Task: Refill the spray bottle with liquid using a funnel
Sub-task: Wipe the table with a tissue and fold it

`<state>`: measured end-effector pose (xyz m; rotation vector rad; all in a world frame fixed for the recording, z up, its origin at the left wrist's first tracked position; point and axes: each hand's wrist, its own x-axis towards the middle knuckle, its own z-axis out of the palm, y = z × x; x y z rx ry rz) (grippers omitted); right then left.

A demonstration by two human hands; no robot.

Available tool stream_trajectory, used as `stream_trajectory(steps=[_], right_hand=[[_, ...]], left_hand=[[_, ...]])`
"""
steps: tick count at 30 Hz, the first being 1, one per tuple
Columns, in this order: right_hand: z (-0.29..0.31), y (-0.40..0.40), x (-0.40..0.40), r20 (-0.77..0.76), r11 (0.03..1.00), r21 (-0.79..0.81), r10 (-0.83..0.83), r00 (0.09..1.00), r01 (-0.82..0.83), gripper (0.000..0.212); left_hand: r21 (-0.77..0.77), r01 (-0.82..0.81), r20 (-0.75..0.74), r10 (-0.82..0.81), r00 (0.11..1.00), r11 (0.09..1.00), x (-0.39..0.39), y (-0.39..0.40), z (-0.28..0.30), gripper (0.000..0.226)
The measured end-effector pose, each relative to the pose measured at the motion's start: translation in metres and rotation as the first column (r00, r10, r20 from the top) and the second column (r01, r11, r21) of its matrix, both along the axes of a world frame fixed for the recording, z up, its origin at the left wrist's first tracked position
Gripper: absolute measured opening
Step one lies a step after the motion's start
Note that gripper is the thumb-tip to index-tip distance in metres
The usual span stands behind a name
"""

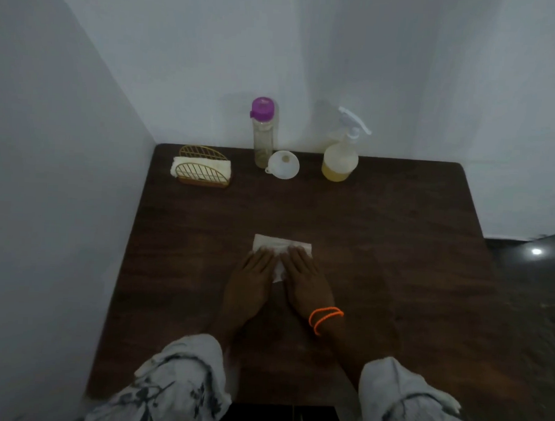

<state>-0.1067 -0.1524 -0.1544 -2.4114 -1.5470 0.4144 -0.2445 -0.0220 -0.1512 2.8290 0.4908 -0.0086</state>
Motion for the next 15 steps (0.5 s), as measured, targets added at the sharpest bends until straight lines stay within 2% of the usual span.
stream_trajectory(steps=[8,11,15], right_hand=[[-0.004,0.045,0.026,-0.055,1.000,-0.007,0.005,0.998,-0.006,0.056],[-0.003,0.023,0.012,-0.023,0.999,0.017,0.032,0.999,-0.032,0.056],[-0.006,-0.035,-0.028,-0.061,0.999,0.047,0.025,0.998,-0.022,0.057]], left_hand=[[-0.012,-0.037,-0.048,0.037,0.998,0.999,0.021,0.045,-0.001,0.057],[-0.019,-0.028,-0.017,0.028,0.999,0.999,0.003,0.026,-0.004,0.055],[-0.089,-0.054,0.026,0.057,0.998,0.995,-0.030,-0.026,-0.006,0.054]])
